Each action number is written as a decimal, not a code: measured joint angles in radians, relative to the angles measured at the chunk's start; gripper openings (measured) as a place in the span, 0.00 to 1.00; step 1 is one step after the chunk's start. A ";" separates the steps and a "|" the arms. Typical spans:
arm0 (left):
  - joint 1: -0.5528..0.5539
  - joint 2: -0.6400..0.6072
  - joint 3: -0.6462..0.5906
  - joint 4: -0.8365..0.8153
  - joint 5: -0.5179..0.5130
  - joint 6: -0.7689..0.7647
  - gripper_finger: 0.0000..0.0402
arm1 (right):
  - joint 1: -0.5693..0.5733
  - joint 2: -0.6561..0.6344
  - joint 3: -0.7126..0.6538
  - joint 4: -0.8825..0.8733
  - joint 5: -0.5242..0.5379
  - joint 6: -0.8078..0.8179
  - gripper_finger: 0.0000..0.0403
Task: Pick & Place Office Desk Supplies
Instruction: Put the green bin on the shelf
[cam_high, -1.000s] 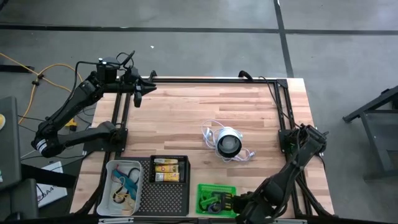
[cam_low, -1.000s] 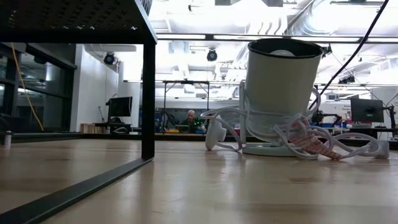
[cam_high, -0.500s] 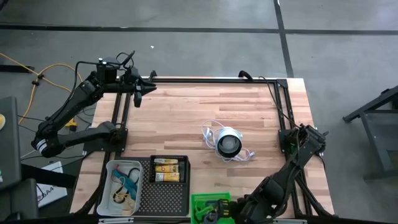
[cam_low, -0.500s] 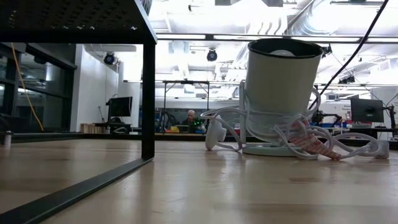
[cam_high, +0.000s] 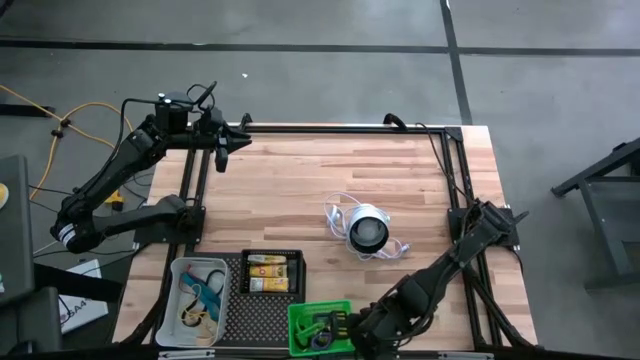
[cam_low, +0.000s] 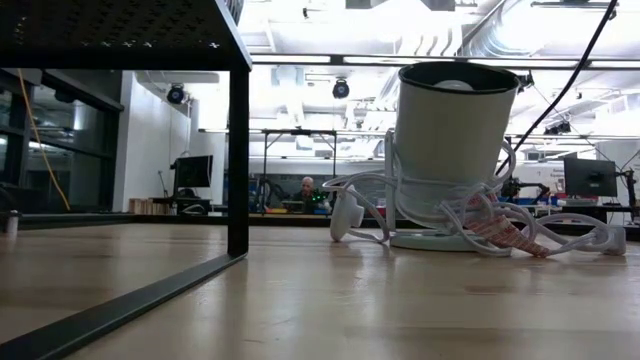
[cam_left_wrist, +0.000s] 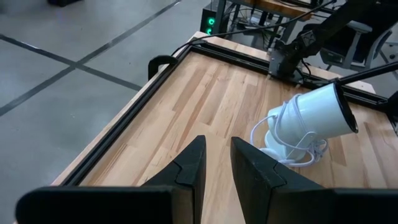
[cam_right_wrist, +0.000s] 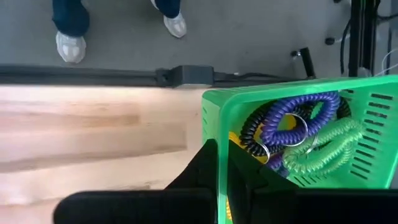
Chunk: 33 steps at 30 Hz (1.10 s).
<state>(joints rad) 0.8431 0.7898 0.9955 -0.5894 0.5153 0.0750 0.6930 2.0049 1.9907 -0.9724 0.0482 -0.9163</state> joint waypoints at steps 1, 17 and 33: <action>0.000 0.000 0.000 0.000 0.000 0.000 0.17 | 0.000 0.002 0.000 0.004 0.000 -0.014 0.01; 0.000 0.000 0.000 0.000 0.000 0.000 0.17 | 0.028 0.015 0.000 -0.032 0.123 0.060 0.01; 0.000 0.000 0.000 0.000 0.000 0.000 0.17 | 0.109 0.009 -0.159 -0.085 0.106 0.458 0.01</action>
<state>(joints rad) 0.8433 0.7898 0.9955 -0.5896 0.5152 0.0750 0.8020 2.0135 1.8318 -1.0572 0.1538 -0.4586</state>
